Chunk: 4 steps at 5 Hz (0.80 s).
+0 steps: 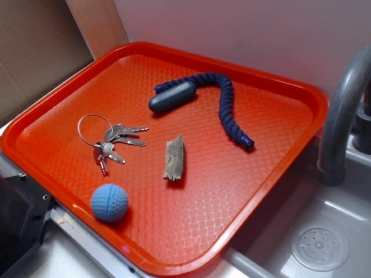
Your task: Grab the plastic pickle.
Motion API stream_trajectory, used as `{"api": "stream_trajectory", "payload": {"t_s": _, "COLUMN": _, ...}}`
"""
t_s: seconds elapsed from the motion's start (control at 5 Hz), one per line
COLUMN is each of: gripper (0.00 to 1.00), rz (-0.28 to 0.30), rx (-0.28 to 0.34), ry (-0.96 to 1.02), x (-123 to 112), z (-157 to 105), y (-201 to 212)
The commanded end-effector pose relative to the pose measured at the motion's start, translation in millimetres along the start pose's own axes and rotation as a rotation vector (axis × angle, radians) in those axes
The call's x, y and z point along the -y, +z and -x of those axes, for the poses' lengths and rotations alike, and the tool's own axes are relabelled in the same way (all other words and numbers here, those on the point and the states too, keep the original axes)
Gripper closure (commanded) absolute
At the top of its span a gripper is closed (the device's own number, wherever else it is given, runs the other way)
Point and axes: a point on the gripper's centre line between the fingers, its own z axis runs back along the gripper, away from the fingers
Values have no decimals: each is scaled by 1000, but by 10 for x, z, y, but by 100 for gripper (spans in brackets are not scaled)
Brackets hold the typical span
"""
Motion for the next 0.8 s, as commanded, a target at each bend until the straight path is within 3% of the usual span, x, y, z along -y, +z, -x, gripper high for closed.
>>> {"api": "stream_trajectory", "payload": {"t_s": 0.0, "gripper": 0, "rz": 0, "rx": 0, "ry": 0, "x": 0, "z": 0, "y": 0}}
{"api": "stream_trajectory", "payload": {"t_s": 0.2, "gripper": 0, "rz": -32, "rx": 148, "ry": 17, "x": 6, "z": -438, "y": -555}}
{"api": "stream_trajectory", "payload": {"t_s": 0.4, "gripper": 0, "rz": 9, "rx": 176, "ry": 18, "x": -31, "z": -892, "y": -1094}}
{"api": "stream_trajectory", "payload": {"t_s": 0.6, "gripper": 0, "rz": 54, "rx": 149, "ry": -19, "x": -110, "z": -1188, "y": -1642}}
